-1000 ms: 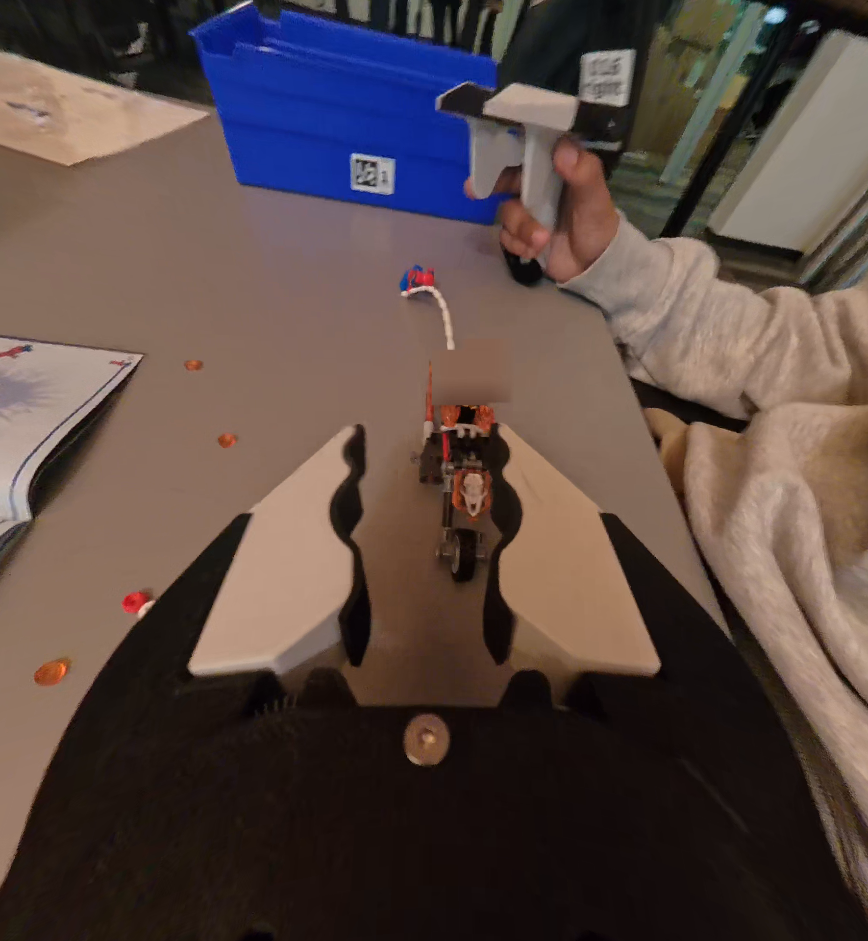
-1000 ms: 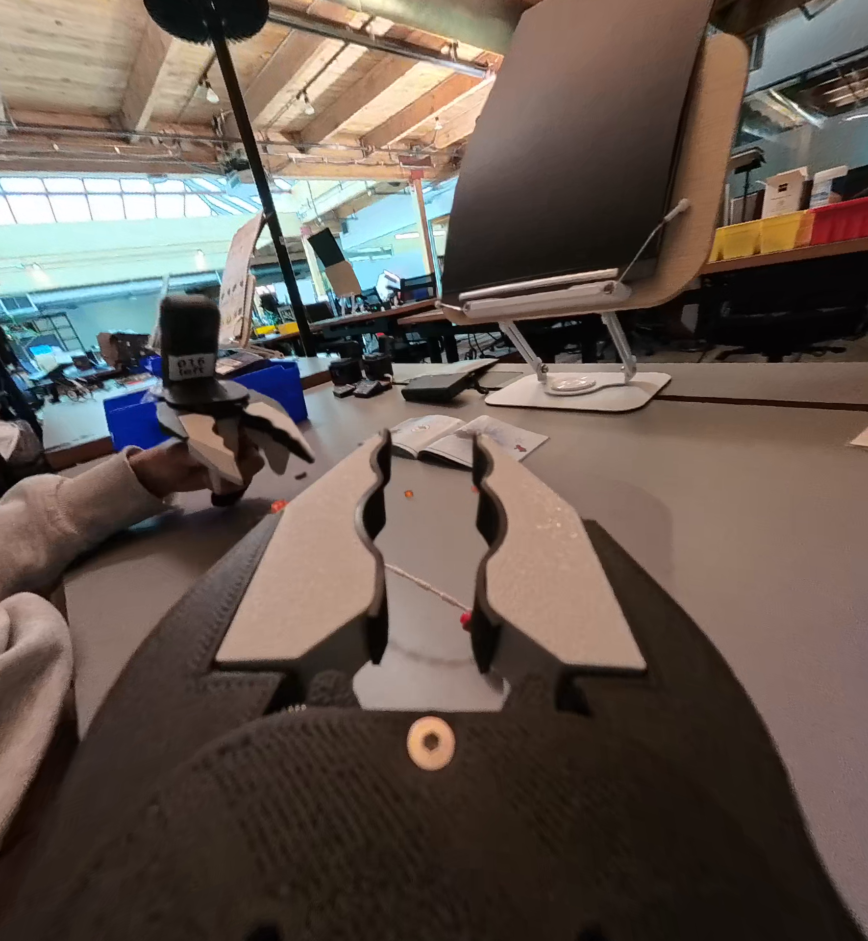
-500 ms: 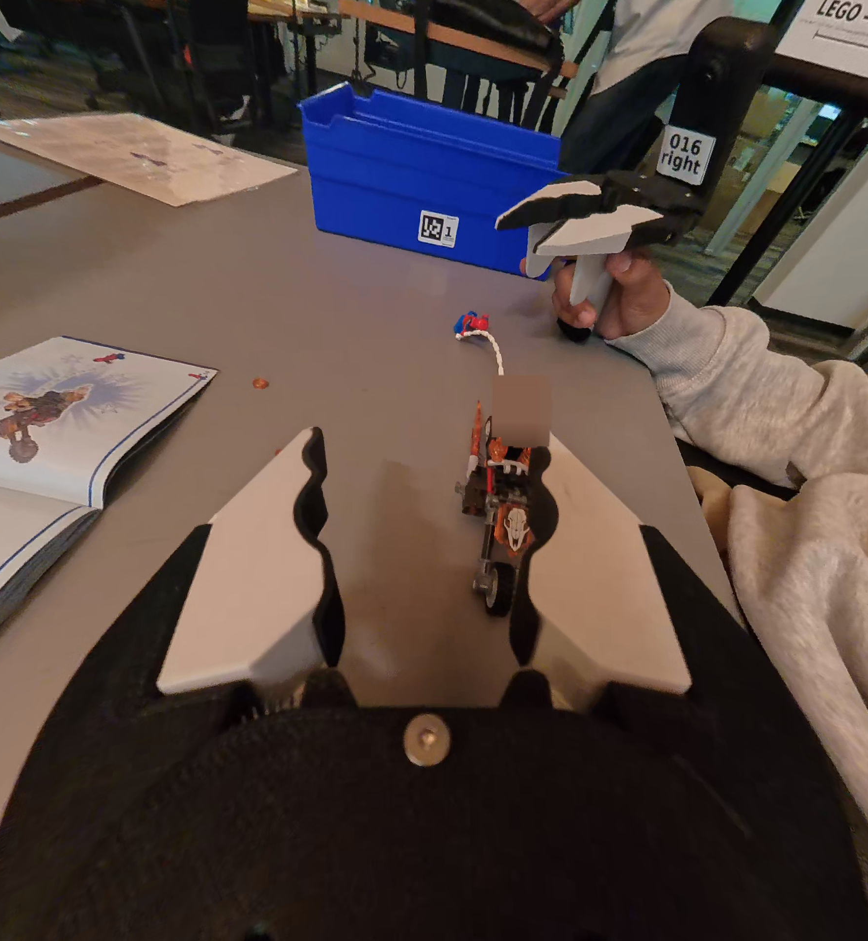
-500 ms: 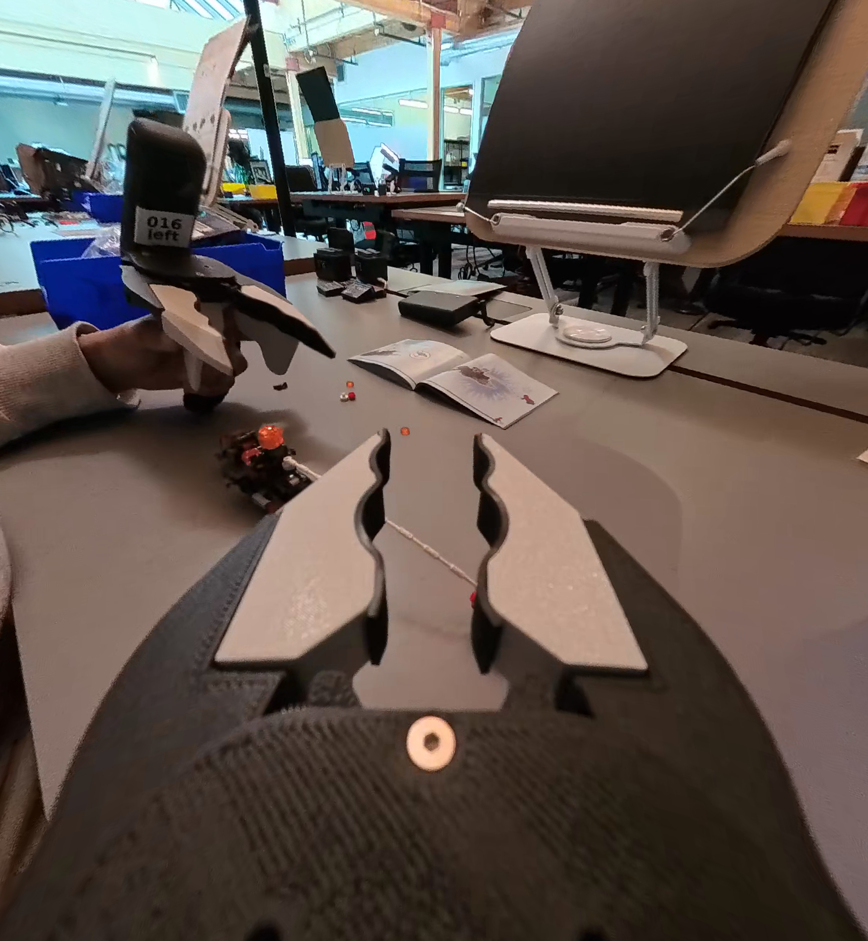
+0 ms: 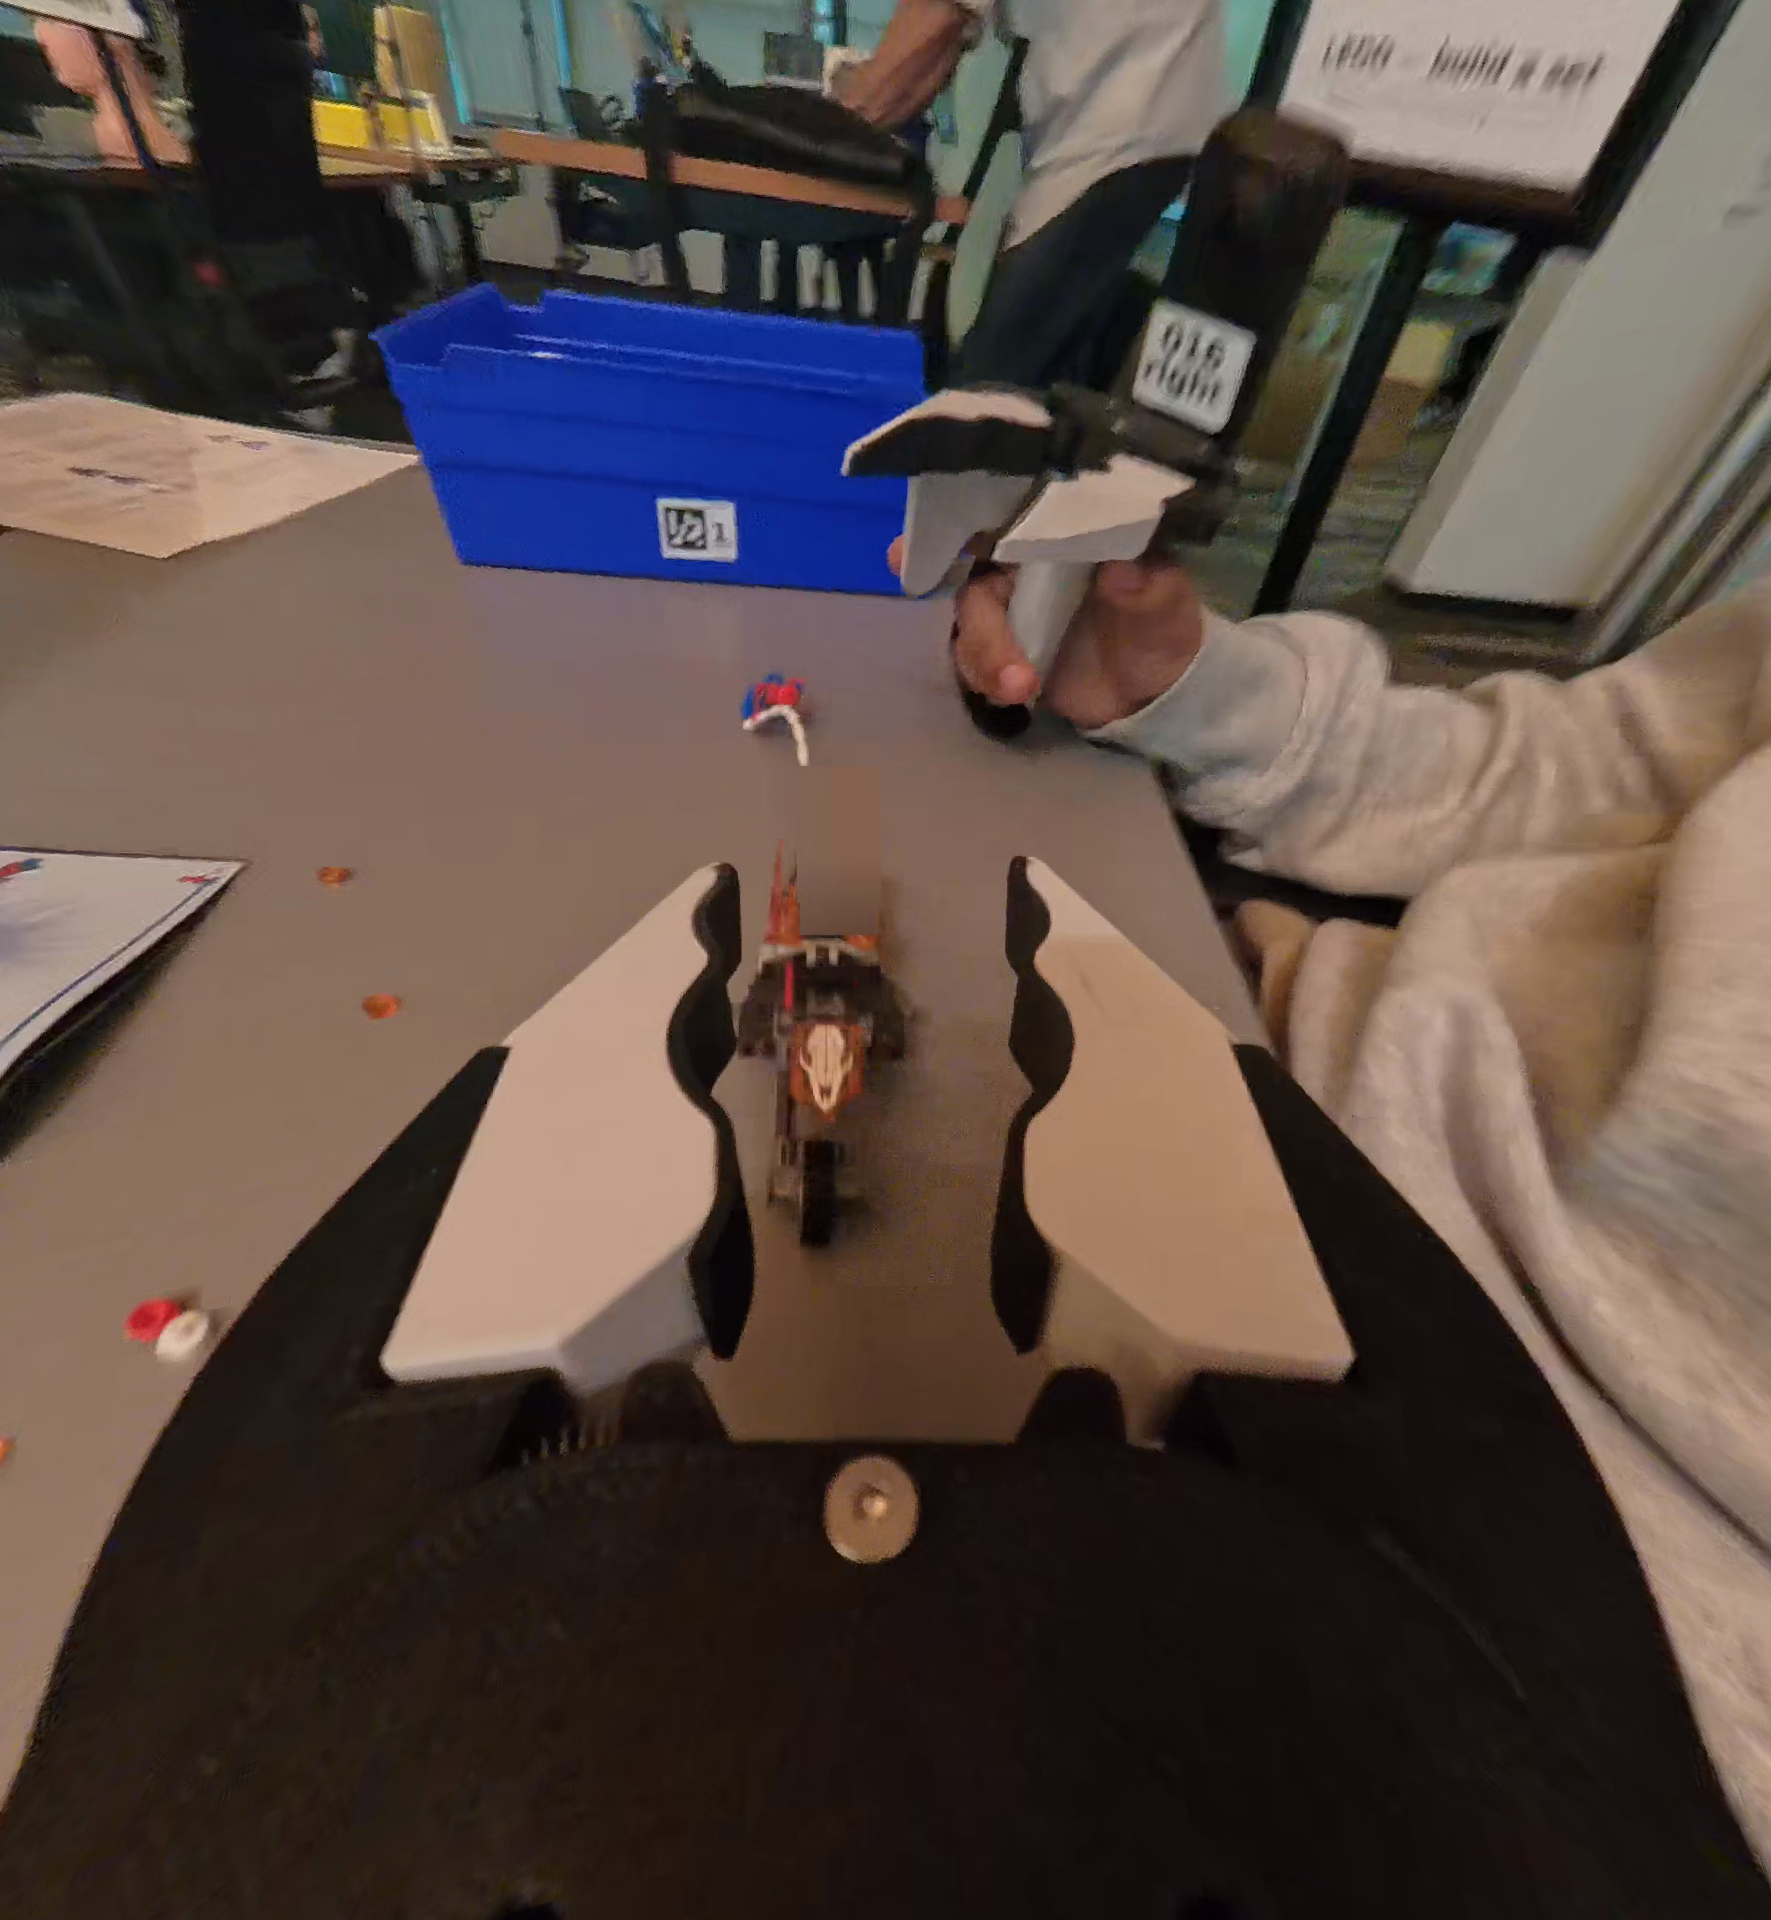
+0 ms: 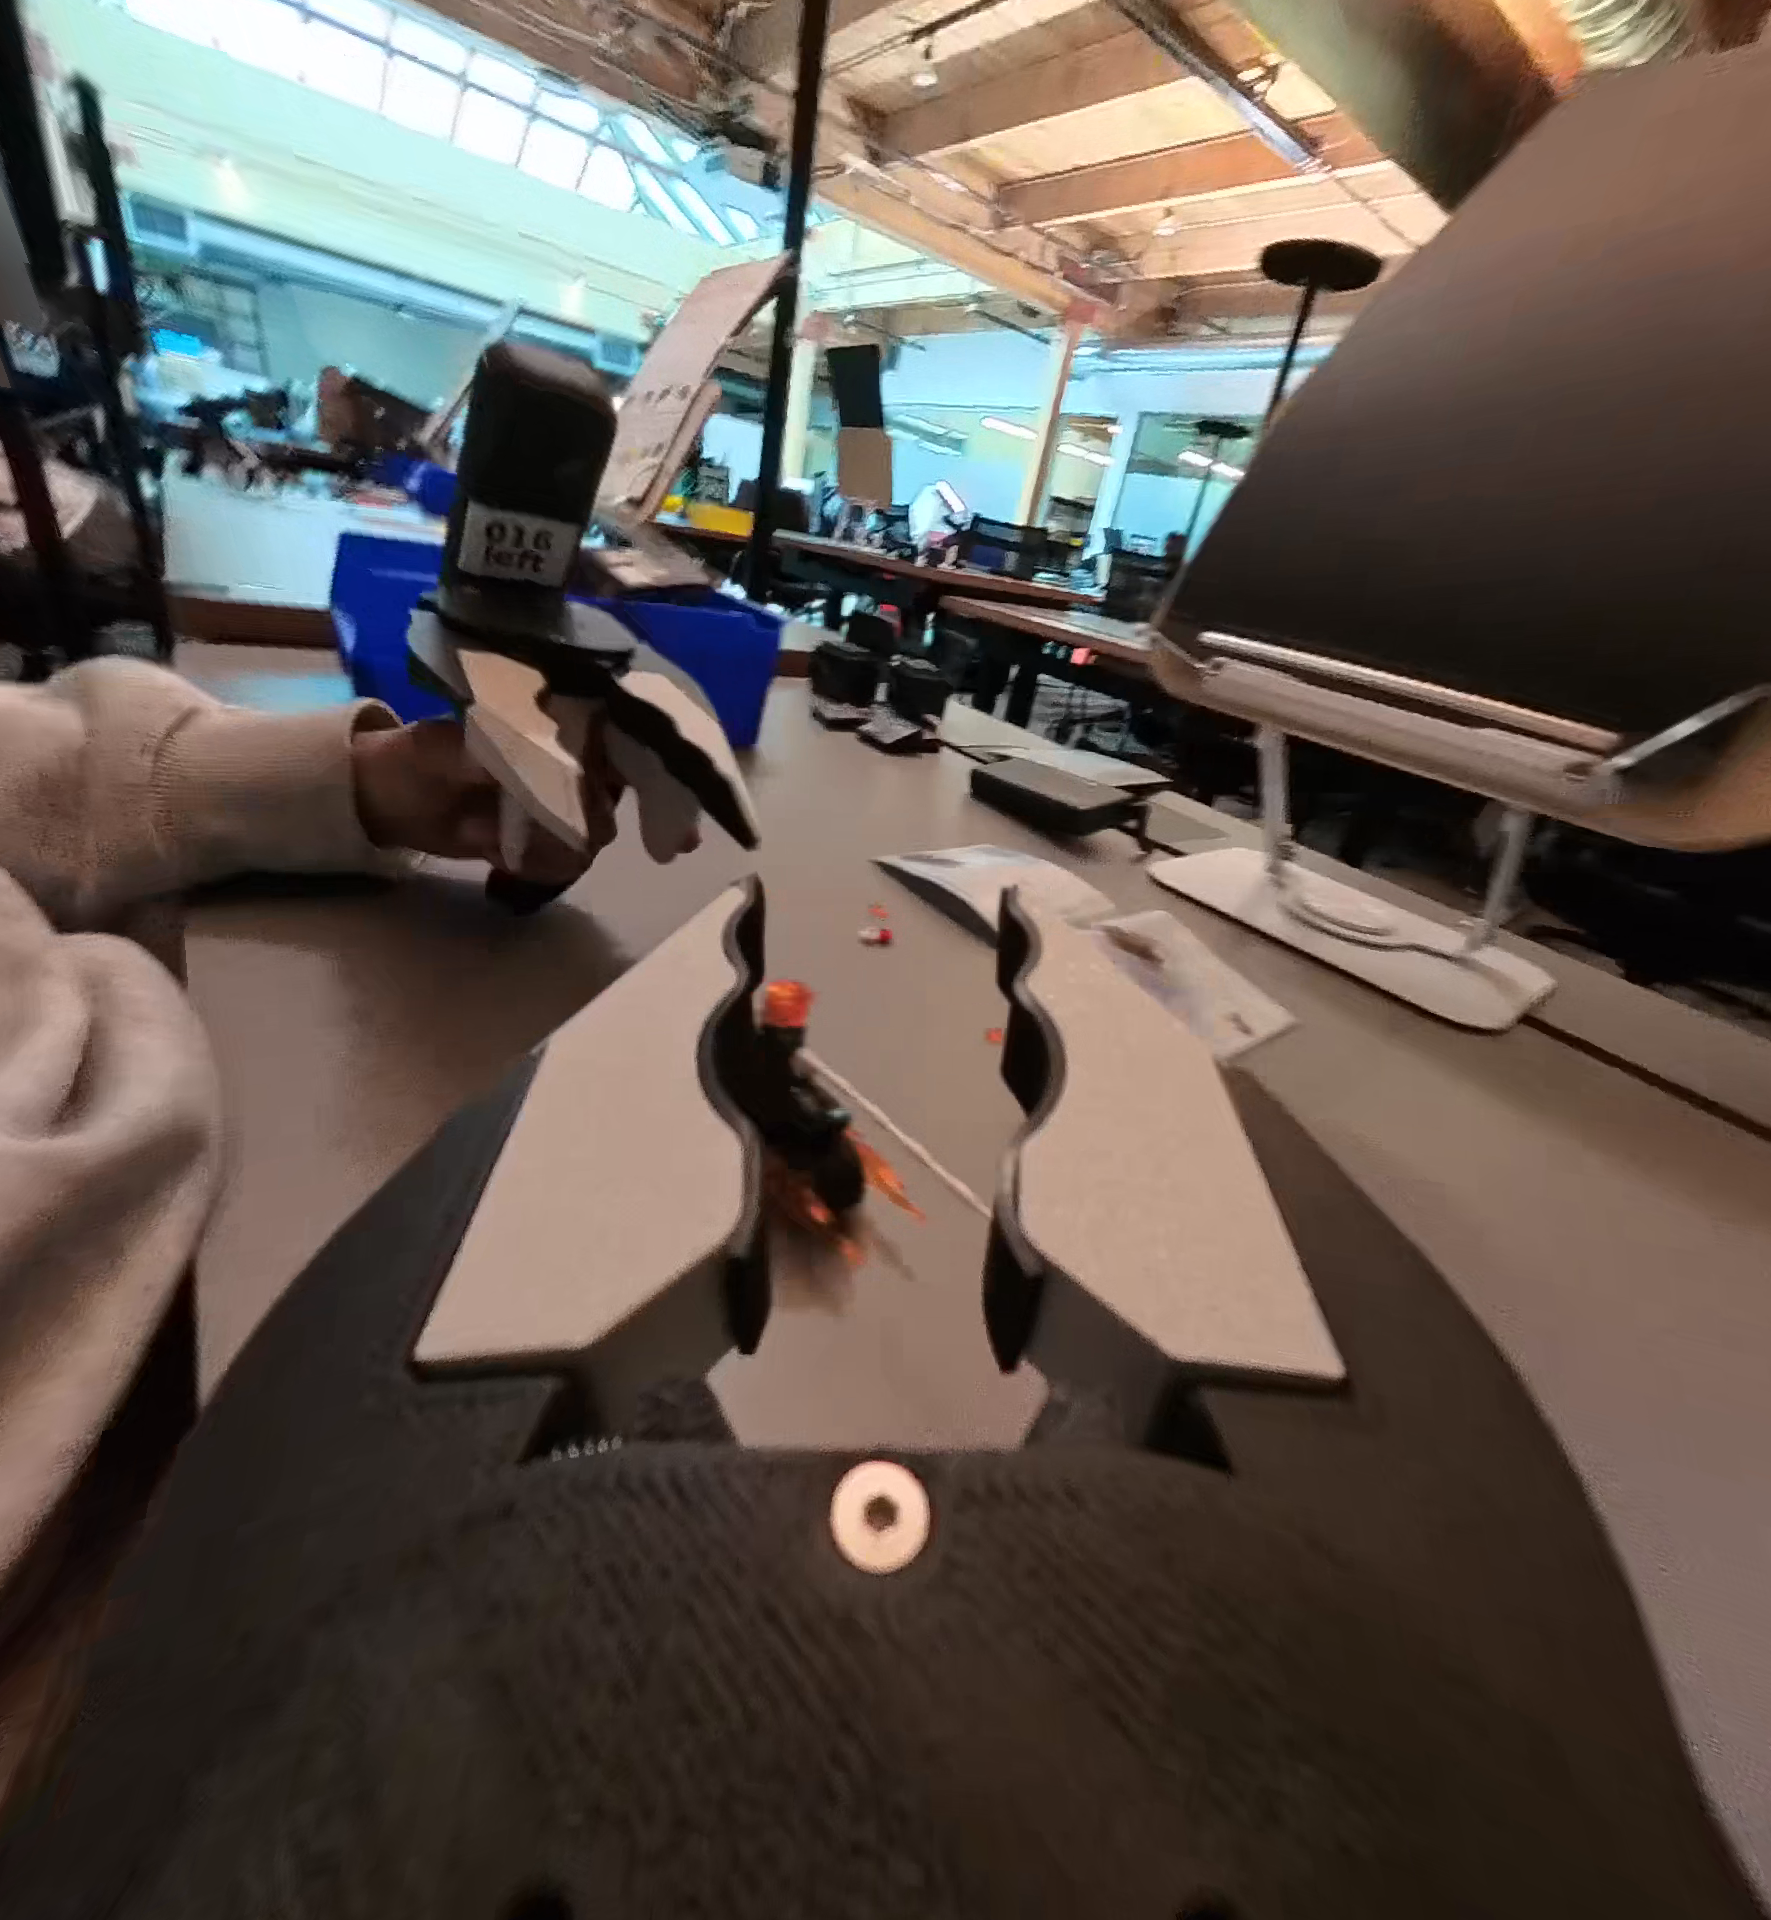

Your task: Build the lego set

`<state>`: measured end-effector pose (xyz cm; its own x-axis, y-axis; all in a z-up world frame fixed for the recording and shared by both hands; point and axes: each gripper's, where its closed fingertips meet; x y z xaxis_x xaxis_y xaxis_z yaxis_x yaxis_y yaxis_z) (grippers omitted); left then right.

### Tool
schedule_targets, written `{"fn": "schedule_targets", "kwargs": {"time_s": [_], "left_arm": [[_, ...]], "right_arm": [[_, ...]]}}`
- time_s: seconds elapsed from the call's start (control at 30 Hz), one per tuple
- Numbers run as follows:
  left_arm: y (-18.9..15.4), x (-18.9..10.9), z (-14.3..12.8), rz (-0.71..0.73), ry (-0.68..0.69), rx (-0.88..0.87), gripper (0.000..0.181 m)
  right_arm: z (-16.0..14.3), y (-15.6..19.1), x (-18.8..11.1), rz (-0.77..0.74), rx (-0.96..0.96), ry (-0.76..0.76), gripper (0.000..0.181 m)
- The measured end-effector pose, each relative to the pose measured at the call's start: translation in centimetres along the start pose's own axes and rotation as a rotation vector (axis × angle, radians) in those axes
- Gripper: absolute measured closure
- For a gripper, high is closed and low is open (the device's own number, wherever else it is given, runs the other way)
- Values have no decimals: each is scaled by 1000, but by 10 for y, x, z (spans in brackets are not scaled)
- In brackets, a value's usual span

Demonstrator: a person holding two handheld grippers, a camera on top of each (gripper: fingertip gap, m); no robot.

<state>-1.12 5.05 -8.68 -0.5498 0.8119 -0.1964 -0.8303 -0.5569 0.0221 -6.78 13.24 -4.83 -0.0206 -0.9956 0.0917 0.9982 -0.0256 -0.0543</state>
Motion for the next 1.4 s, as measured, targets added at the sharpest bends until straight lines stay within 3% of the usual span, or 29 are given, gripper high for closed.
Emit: {"fn": "schedule_targets", "kwargs": {"time_s": [0.2,0.3,0.4,0.47,0.53,0.6,0.63,0.7,0.77,0.8,0.87,0.93,0.97,1.1,1.17,1.2,1.23,1.33,1.37,1.4], "left_arm": [[0,-14,3,231,-19,182,126],[-2,-7,-4,203,35,192,124],[-8,-5,-3,184,31,213,129],[-11,-4,-3,170,35,229,143],[-12,-5,-1,181,28,260,168],[-11,-5,1,192,17,273,179],[-11,-4,1,189,17,265,181],[-11,-3,-1,181,26,253,178],[-12,-2,-1,181,25,254,164],[-12,-2,-2,176,28,251,157],[-15,-2,-3,154,29,247,160],[-16,-2,-2,155,30,263,178],[-16,-3,-2,164,30,271,181],[-16,-1,-4,149,40,249,181],[-14,-1,-3,168,32,249,168],[-13,-1,-2,171,29,243,160],[-14,-2,-2,162,25,237,159],[-16,-2,-1,147,18,233,168],[-17,-2,-1,145,19,241,172],[-17,-2,-1,147,20,245,171]], "right_arm": [[-38,41,36,61,-229,199,147],[-40,47,40,58,-282,207,149],[-34,51,43,60,-273,176,163],[-36,53,43,67,-297,183,180],[-36,50,43,45,-322,188,180],[-36,48,44,37,-316,184,167],[-38,49,44,44,-312,191,175],[-39,52,44,59,-322,199,181],[-39,50,45,45,-332,200,172],[-41,51,45,49,-336,207,181],[-43,52,45,53,-349,217,181],[-44,51,46,44,-359,226,179],[-43,49,46,28,-361,219,167],[-42,51,45,38,-363,211,181],[-41,49,46,23,-367,204,164],[-41,49,47,20,-368,205,164],[-42,51,46,31,-376,210,179],[-40,51,46,26,-387,198,170],[-41,51,46,30,-387,202,181],[-41,53,45,40,-389,202,181]]}}
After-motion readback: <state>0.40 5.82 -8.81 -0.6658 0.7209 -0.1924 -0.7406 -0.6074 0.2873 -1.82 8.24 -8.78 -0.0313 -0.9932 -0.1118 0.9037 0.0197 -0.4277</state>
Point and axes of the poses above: each gripper's, where its closed fingertips meet, x out along the fingers, z out of its top, y = z × x across the jaws, and after that the axes turned 7 degrees about x, right-handed
